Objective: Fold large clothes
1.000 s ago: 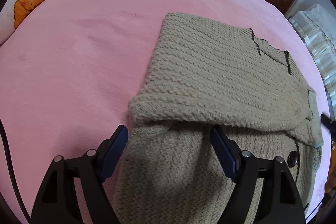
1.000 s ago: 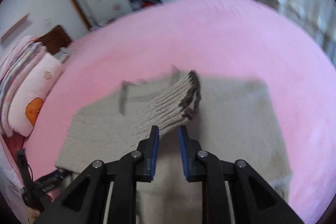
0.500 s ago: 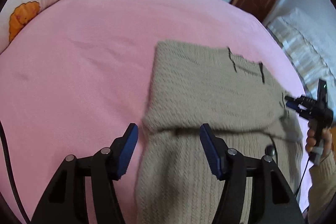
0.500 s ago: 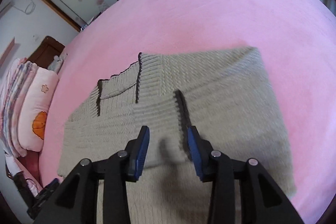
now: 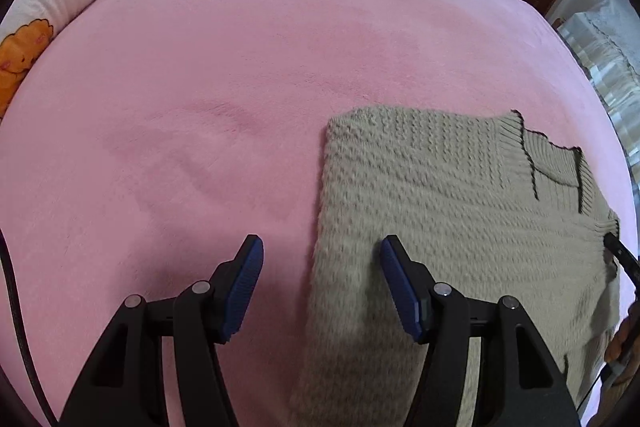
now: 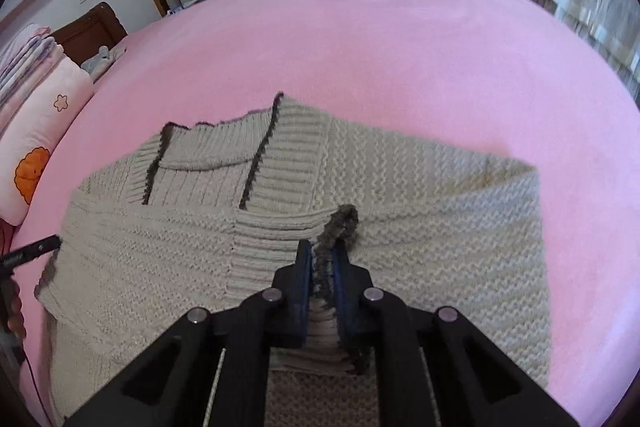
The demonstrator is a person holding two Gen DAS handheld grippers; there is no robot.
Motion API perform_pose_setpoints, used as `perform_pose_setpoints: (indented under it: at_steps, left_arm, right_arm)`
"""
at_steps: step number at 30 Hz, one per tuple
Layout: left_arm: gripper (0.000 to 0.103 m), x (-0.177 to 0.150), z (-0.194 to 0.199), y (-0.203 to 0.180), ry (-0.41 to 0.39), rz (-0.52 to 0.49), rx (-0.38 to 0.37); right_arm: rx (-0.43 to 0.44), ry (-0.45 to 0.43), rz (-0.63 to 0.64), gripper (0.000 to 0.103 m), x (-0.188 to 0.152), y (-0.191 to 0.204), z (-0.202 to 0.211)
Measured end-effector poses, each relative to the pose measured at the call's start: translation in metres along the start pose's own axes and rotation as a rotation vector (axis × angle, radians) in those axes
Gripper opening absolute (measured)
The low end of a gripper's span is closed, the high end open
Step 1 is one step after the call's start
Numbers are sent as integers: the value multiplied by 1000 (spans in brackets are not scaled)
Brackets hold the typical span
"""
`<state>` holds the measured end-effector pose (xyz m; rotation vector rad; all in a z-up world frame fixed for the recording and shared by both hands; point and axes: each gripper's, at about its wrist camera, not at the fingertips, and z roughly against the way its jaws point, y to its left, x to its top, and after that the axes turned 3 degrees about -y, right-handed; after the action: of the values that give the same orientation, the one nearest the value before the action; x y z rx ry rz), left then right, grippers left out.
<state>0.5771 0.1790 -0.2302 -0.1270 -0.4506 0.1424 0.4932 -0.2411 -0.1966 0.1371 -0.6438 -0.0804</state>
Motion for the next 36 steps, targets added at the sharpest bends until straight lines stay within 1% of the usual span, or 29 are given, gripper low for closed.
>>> perform_pose_setpoints:
  at_steps: [2,3,4,5,6,7,8,9,10,12,13,14,16,18,20,21,22,23,24,25,26,27,28,29,30,31,33,35,36]
  left_arm:
    - [59,10,-10,-6,21,-8,-4]
    - [55,14,-13,-8,26,-12,2]
    - [42,17,-15,-11,28,-16,2]
    - [33,19,-18,-14,30,-22,-10]
    - [27,22,-19,-17,36,-24,-8]
    - [17,24,-19,-21,26,-34,25]
    - [14,24,-16,-27,1,-58,57]
    - [11,24,-10,-34,-47,-91,96]
    - [10,23,-5,-38,-85,-110,118]
    - [10,19,6,-41,-164,-120,138]
    - [10,17,7,-41,-185,-121,147]
    - [10,14,5,-40,-185,-122,163]
    - [10,10,-8,-42,-155,-132,192]
    - [11,4,-16,-51,-170,-192,251]
    - [18,1,-13,-58,-185,-239,298]
    - [28,-1,-11,-64,-188,-252,310]
    - [43,-1,-6,-65,-186,-256,310]
    - [53,-1,3,-64,-184,-245,294]
    - [64,-2,9,-64,-194,-234,286]
    - [64,-4,21,-64,-229,-214,279]
    - [64,-9,38,-64,-276,-191,264]
    - [64,-17,54,-65,-321,-165,240]
    - [64,-23,63,-67,-339,-150,215]
    - [64,-36,75,-72,-352,-124,157]
    - [63,-49,81,-73,-350,-109,122]
    - [58,-59,83,-73,-337,-89,84]
    - [47,-74,77,-74,-285,-41,27]
    - [42,-88,61,-73,-208,13,-6]
    - [39,-89,54,-70,-185,23,-7]
  right_arm:
    - [-15,-37,15,8,4,0,4]
    - [-29,-52,21,8,7,0,4]
    - [-35,-60,23,8,10,-1,4]
    - [-39,-63,22,8,12,-2,2]
    - [-45,-65,24,8,14,-2,0]
    - [-53,-69,30,8,15,-2,-1]
    - [-60,-70,37,8,16,-1,-4]
    - [-68,-78,45,8,16,0,-4]
    - [-77,-89,50,8,16,-1,0]
    - [-95,-117,52,8,18,0,1]
    - [-106,-121,46,8,18,0,0]
    - [-118,-110,38,8,18,-2,-5]
    - [-153,-47,36,8,15,-2,-24]
    - [-167,-27,36,9,12,-3,-31]
    - [-170,-20,13,11,16,-2,-28]
    - [-167,-22,5,14,17,-2,-24]
    - [-179,-28,5,22,18,-2,-17]
    - [-197,-40,12,30,18,-1,-11]
    - [-207,-62,22,33,16,2,-1]
    - [-203,-83,29,37,14,5,9]
    - [-184,-101,32,38,11,10,20]
    - [-138,-117,38,38,5,17,30]
    - [-99,-126,50,38,0,27,37]
    - [-57,-132,72,38,-7,42,44]
    - [-24,-129,89,38,-12,54,46]
    - [19,-117,105,37,-18,68,46]
    - [110,-82,132,33,-28,97,39]
    - [144,-36,162,26,-35,121,25]
    - [151,-2,168,25,-38,130,14]
